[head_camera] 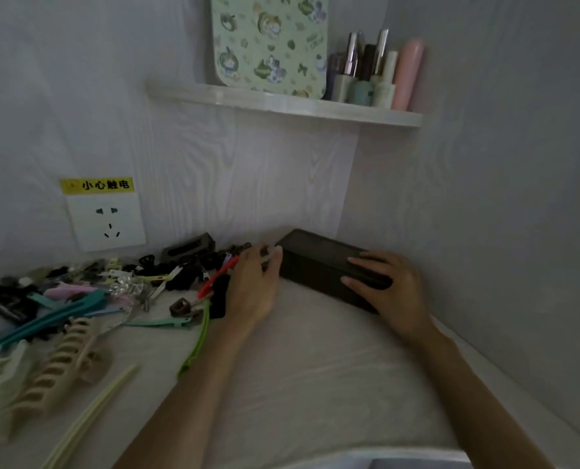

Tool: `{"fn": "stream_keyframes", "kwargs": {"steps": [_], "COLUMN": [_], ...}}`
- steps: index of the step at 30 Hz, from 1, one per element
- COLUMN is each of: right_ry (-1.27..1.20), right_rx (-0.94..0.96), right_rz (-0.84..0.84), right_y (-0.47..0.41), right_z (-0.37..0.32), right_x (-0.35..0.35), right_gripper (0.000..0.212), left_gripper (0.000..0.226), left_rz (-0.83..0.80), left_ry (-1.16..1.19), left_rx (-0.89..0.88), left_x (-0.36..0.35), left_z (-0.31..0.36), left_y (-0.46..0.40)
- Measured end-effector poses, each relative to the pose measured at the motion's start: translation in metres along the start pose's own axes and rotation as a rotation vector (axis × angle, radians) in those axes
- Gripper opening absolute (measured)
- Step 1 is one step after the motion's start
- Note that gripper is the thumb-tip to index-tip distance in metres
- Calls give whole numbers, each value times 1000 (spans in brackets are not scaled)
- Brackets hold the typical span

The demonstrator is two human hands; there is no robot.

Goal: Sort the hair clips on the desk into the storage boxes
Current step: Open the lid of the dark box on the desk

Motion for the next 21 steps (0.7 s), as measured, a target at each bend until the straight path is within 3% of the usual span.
{"fn": "stream_keyframes", "kwargs": {"steps": [3, 5, 8, 11, 15, 18, 20, 21], "right_ry": [-282, -450, -274, -260, -530, -519, -487, -482], "right_rx": [-149, -249, -301, -440, -678, -685, -658, -677], "right_rz": [6, 113, 91, 28, 168, 241, 256, 229], "right_y": [1, -3, -5, -2, -6, -3, -1, 0], "right_z": [-15, -15, -4, 0, 0, 4, 7, 10], "right_x": [3, 10, 15, 13, 25, 25, 21, 18], "right_gripper": [41, 39, 25, 33, 69, 56, 37, 38], "left_gripper": [59, 52, 45, 52, 89, 107, 99, 89], "left_rz": [78, 208, 275, 136, -143, -279, -292, -312], "left_ry": [-197, -257, -214, -264, -164, 53, 162, 178], "left_rx": [1, -12, -48, -107, -26, 19, -30, -81], "left_x": [-1, 6, 14, 3, -10, -16, -15, -14], "left_z": [1, 7, 21, 34, 39, 42, 48, 51], "left_y": [5, 11, 21, 27, 31, 31, 33, 34]}}
Point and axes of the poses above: each hand's wrist, its own y-axis away from the middle knuckle, its own x-axis out of the back of the hand, z = x × y, the point moved 3 cm from there along -y, towards the middle knuckle, and after that the axes turned 13 degrees about -y, right-handed, at the moved point
